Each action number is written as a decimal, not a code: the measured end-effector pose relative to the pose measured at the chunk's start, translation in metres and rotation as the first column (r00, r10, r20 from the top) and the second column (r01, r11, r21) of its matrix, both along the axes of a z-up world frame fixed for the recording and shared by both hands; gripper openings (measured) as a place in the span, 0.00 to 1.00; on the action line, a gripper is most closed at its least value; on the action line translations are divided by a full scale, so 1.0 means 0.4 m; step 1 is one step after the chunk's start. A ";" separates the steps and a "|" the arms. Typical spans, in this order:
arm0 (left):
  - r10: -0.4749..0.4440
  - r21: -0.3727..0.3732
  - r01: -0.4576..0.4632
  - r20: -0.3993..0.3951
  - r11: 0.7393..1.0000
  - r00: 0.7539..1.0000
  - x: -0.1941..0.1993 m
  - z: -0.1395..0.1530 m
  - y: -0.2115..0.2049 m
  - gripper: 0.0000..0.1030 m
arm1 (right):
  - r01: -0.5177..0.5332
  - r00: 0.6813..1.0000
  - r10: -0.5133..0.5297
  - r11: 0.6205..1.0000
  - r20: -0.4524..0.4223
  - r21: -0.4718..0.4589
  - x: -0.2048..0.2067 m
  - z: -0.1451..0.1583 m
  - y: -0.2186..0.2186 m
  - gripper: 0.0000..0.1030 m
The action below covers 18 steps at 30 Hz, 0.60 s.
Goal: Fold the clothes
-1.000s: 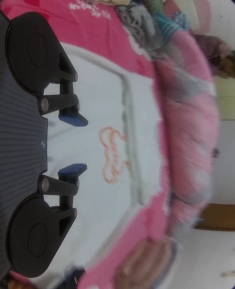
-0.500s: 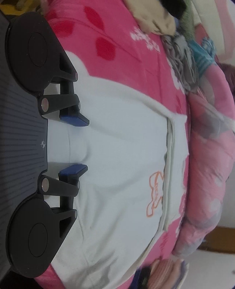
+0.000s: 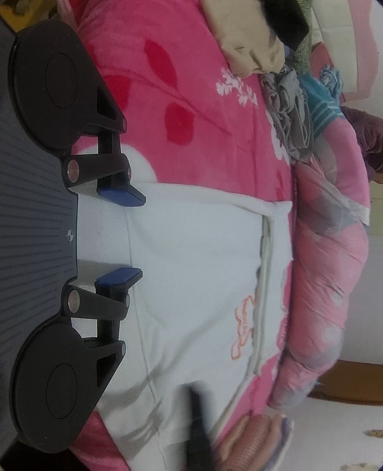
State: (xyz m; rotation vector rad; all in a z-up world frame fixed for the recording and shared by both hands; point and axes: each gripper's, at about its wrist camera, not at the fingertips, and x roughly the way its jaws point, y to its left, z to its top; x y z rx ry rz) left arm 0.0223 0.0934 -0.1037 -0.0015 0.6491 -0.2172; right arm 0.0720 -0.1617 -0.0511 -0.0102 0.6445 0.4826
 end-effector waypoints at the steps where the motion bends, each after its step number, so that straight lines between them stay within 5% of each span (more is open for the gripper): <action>1: -0.003 0.004 0.003 0.009 1.000 1.000 -0.004 -0.001 -0.001 0.45 | 0.017 1.000 -0.017 1.000 0.000 -0.006 0.042 0.003 0.016 0.31; 6: 0.001 0.011 -0.001 0.028 1.000 1.000 -0.024 -0.005 0.011 0.46 | 0.099 0.990 -0.103 0.994 -0.098 -0.039 0.275 -0.048 0.100 0.23; 9: 0.033 -0.032 -0.032 0.029 0.999 0.999 -0.040 -0.018 0.055 0.50 | 0.152 0.957 -0.122 0.983 -0.265 0.098 0.259 -0.118 0.054 0.22; 11: 0.035 -0.144 -0.031 0.026 0.989 0.999 -0.050 -0.030 0.110 0.50 | 0.104 0.958 -0.065 0.987 -0.280 0.125 0.160 -0.124 0.033 0.22; 15: 0.051 -0.422 -0.048 -0.002 0.905 0.999 -0.056 -0.049 0.217 0.50 | -0.026 0.951 0.066 0.991 -0.301 0.135 0.037 -0.066 0.019 0.22; 18: 0.087 -0.524 -0.088 -0.027 0.847 0.996 -0.061 -0.053 0.253 0.50 | -0.038 0.953 0.089 0.983 -0.291 0.177 0.052 -0.010 0.026 0.22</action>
